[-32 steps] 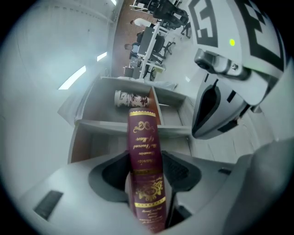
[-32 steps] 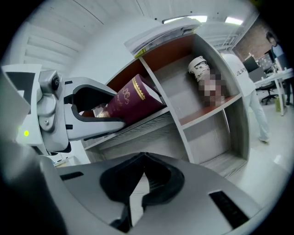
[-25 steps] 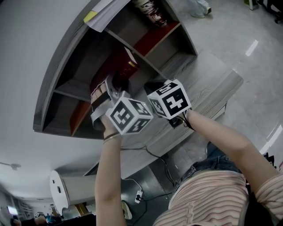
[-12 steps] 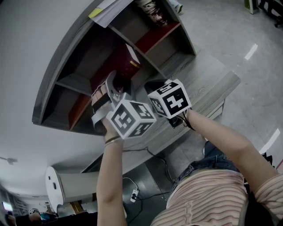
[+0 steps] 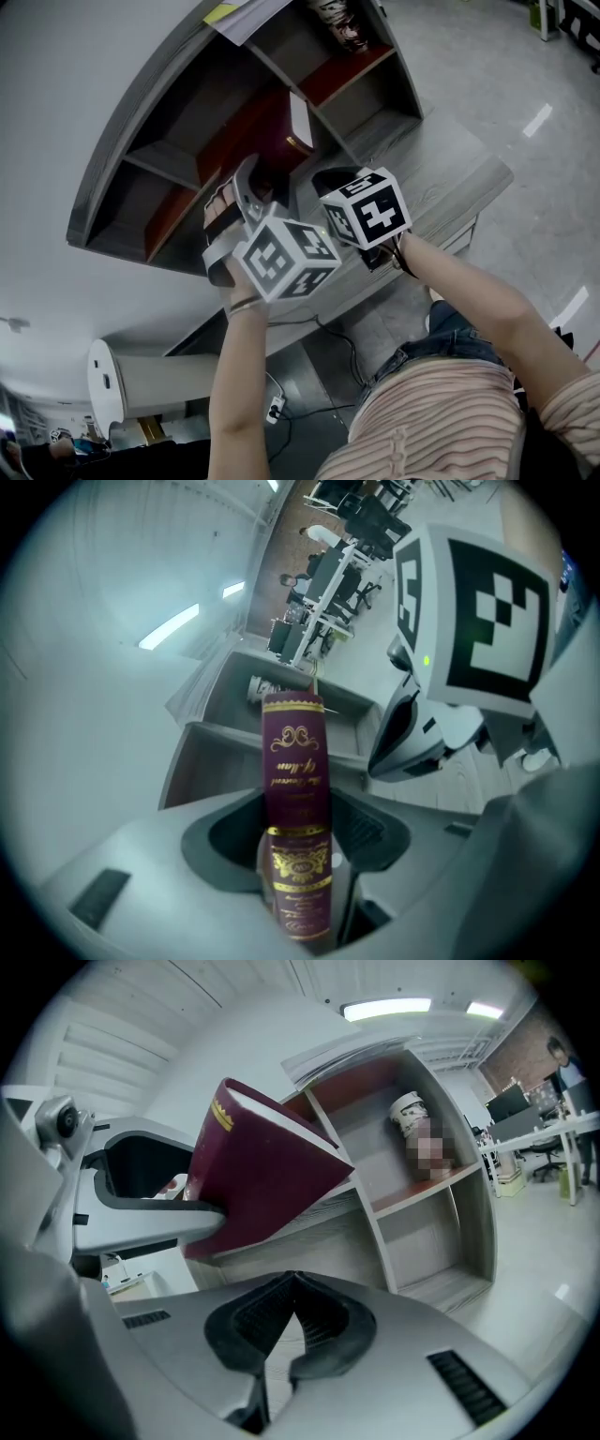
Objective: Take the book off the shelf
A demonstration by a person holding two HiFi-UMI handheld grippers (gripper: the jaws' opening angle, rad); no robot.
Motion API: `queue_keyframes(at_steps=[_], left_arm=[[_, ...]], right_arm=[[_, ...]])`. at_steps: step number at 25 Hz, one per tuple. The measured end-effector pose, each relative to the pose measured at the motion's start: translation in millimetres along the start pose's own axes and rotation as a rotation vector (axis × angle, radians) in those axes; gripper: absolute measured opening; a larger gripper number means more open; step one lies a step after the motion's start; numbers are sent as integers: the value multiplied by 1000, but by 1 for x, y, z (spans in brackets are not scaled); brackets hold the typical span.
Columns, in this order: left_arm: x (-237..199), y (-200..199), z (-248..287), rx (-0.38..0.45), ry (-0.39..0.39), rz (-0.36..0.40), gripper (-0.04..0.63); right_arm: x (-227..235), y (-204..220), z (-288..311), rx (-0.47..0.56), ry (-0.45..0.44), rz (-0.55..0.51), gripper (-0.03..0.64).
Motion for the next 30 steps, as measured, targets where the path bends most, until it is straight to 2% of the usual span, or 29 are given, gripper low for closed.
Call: queue_keyframes(at_steps=[5, 21, 30], left_arm=[[4, 0, -4, 15, -10, -11, 216], [15, 3, -17, 30, 30, -129, 216], [26, 20, -12, -4, 41, -273, 216]], right_arm=[[1, 3, 2, -8, -2, -2, 8], [12, 11, -1, -31, 29, 2, 8], [16, 14, 3, -58, 30, -25, 8]])
Point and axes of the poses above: the fingertips, and each gripper's own axes: z forward along the fingers, x to its right, y out of its underside, the point moved 6 cm from there along -z, backward along the fingers, and after that the axes turned 2 degrees about z, right-handed, at the moved point
